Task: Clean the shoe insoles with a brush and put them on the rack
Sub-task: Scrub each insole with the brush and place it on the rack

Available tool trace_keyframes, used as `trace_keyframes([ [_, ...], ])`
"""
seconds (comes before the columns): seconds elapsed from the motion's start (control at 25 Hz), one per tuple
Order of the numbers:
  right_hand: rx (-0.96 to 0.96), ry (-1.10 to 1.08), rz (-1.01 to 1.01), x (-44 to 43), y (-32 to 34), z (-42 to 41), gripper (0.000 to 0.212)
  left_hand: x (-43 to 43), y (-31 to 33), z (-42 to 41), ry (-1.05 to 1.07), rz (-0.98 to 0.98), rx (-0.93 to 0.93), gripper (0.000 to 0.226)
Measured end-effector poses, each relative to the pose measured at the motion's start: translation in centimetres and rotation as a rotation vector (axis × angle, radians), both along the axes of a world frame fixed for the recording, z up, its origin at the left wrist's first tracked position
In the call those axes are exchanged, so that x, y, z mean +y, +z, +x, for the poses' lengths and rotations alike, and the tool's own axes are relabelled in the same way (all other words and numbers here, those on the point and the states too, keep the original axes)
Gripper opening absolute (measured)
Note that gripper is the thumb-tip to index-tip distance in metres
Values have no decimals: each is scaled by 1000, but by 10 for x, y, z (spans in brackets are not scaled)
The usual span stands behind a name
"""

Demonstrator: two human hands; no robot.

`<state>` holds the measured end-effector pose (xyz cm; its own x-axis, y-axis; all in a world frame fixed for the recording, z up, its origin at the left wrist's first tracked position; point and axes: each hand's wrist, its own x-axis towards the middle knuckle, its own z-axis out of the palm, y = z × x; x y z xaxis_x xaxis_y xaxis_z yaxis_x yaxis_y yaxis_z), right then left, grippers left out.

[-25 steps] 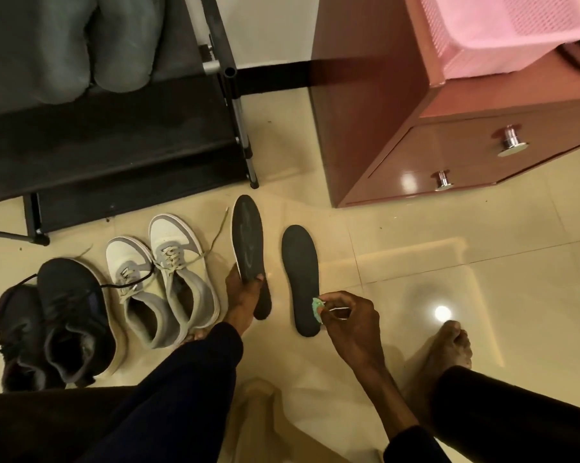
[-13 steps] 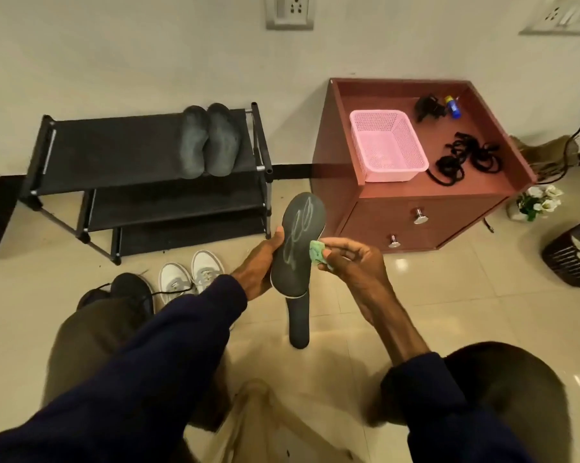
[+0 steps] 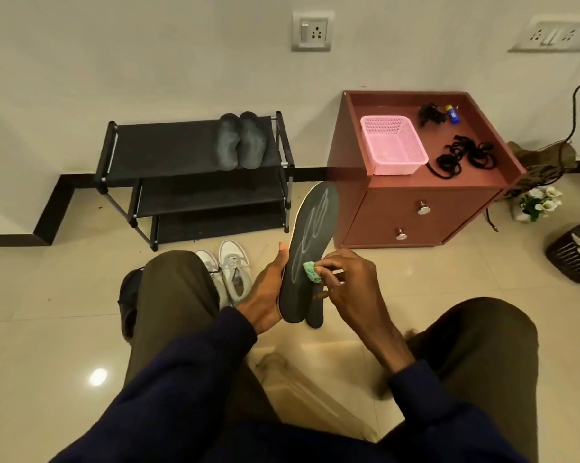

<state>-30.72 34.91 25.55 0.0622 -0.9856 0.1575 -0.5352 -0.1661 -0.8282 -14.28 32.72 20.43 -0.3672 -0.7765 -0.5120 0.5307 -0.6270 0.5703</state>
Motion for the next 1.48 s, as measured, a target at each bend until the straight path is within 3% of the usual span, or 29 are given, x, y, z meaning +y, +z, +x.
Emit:
trace_keyframes([
  [0.24,336,32,-114,-1,-32,-4,32,2,0,-8,12,52,-125,70],
  [0.44,419,84,-179,-14,-38,-8,28,-1,-6,-16,-45,40,-254,72],
  [0.56,477,76,-142,-16,-49,-10,24,-3,-11,-19,-68,29,-241,63],
  [0.76,454,21,-116,-17,-54,-14,20,-5,-18,-23,-75,42,-193,58],
  [0.96,412,332,-13,-11,-39,-8,19,-10,-25,-18,-72,85,-158,57],
  [1.16,457,-46,-37,-27,-44,-34,21,-6,-21,-26,-169,28,-146,63],
  [1.36,289,319,64,2,-30,1,22,-5,-23,-20,-129,95,-170,53],
  [1.48,344,111,2,-15,-35,-20,15,-6,-24,-23,-142,104,-155,59],
])
